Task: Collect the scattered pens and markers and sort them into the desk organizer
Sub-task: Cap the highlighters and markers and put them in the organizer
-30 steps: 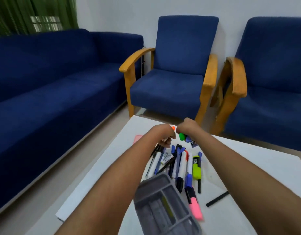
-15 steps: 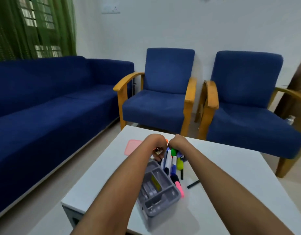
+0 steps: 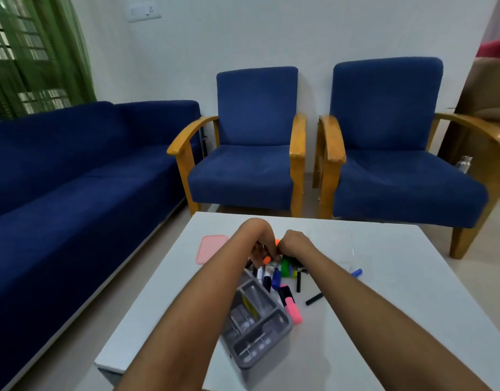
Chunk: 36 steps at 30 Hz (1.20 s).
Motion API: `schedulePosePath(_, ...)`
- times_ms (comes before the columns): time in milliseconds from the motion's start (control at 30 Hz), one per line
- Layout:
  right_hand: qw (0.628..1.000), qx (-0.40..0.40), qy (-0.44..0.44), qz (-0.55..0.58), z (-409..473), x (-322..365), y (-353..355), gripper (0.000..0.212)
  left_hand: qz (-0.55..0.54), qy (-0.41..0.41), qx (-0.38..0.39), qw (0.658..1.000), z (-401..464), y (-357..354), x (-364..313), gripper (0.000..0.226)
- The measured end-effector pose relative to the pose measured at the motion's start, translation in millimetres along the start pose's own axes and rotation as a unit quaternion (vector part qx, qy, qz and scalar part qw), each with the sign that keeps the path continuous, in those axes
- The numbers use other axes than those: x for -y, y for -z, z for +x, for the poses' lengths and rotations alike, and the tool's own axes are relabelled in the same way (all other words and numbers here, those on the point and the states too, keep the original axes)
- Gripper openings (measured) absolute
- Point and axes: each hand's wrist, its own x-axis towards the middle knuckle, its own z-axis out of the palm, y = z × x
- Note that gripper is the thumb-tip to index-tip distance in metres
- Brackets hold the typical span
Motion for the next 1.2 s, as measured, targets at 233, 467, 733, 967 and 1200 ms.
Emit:
schedulePosePath(233, 0.996, -0.088, 0.015, -0.029, -14.4, -8.9, 15.7, 0.023, -0.022, -0.106, -0.049, 0.993, -39.9, 7.6, 33.0, 0.038)
schedulePosePath(467, 0.987, -0.125, 0.082, 0.052, -40.5, -3.3, 23.5, 0.019, -0.156, -0.274, -0.048, 0.948, -73.3, -35.8, 114.8, 0.016)
schedulePosePath(733, 0.964, -0.126, 0.108, 0.205, -52.4, -8.7, -14.7, 0.013, -0.292, -0.311, -0.157, 0.891, -78.1, -58.6, 166.2, 0.018)
schedulePosePath(967, 0.961, -0.141, 0.070, 0.228, -44.9, -24.4, -7.1, 0.016, -0.402, -0.225, -0.304, 0.834, -78.2, -37.8, 217.8, 0.017)
schedulePosePath(1200, 0.987, 0.057, 0.034, -0.149, -92.2, -35.7, 0.8, 0.042, -0.417, -0.219, -0.308, 0.827, -68.3, -43.4, 211.2, 0.017)
